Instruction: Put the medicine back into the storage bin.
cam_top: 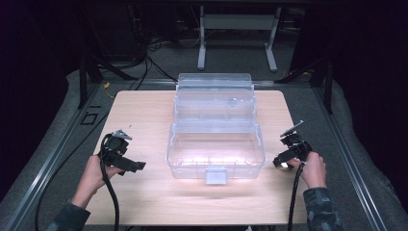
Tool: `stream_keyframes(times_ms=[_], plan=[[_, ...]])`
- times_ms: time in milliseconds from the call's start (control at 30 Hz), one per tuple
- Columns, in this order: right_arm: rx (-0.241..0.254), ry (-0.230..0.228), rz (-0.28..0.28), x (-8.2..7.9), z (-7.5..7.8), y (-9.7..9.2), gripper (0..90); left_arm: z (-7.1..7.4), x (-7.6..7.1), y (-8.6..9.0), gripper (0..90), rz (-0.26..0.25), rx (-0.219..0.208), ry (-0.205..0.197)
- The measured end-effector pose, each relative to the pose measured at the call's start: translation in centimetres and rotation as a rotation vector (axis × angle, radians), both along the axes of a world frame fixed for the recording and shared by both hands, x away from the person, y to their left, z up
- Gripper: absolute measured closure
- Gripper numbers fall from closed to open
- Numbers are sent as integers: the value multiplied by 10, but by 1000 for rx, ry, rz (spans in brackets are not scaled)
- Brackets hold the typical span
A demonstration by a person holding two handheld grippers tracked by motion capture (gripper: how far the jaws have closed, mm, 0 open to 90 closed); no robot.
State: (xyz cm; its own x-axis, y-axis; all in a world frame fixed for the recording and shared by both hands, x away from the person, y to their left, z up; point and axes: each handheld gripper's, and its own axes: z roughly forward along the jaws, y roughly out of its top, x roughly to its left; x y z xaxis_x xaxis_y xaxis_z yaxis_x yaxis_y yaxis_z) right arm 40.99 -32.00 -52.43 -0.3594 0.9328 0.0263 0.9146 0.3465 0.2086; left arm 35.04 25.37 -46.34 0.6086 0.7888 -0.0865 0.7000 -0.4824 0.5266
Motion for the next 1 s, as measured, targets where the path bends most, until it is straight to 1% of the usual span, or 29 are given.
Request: stream_keyframes(times_ms=[67,100,167,200,267,300,333,367,400,433,467,500,533,667,767,800,867,900,1000], plan=[[1,15,3,2,-2,2,3,-3,0,1,12,-9,-1,12],[-3,14,12,3,-3,2,2,-4,1,1,12,-10,-1,15],[-12,28,3,4,-5,5,0,-5,1,0,11,-5,-5,19],[-15,33,12,5,-5,5,0,-6,1,0,9,-7,-9,19],[-14,40,10,6,-7,6,0,-7,2,0,6,-10,-7,22],[-24,66,17,7,-6,5,0,-8,2,1,3,-8,-5,25],[-21,48,9,7,-8,6,0,-9,3,1,2,-7,-5,25],[-21,49,2,7,-9,6,26,-9,3,2,2,0,-9,25],[-33,64,4,8,-8,6,88,-10,3,3,2,1,-10,25],[-27,57,8,8,-9,6,148,-11,3,3,3,0,-9,28],[-40,63,5,8,-8,7,165,-12,3,4,4,0,-9,30],[-40,48,8,7,-8,7,183,-14,3,5,5,3,-9,32],[-38,48,11,7,-8,7,193,-15,3,6,5,1,-8,37],[-36,47,10,7,-7,7,196,-16,2,8,5,8,-15,36],[-33,45,14,6,-7,7,199,-18,2,10,4,9,-7,42],[-34,61,19,7,-5,6,199,-18,2,10,2,12,-6,47],[-20,46,22,6,-6,7,199,-19,2,11,2,13,-5,49],[-38,38,35,5,-4,9,199,-19,3,12,1,11,-11,58],[-45,30,42,4,-2,10,200,-19,3,12,0,13,-11,61]])
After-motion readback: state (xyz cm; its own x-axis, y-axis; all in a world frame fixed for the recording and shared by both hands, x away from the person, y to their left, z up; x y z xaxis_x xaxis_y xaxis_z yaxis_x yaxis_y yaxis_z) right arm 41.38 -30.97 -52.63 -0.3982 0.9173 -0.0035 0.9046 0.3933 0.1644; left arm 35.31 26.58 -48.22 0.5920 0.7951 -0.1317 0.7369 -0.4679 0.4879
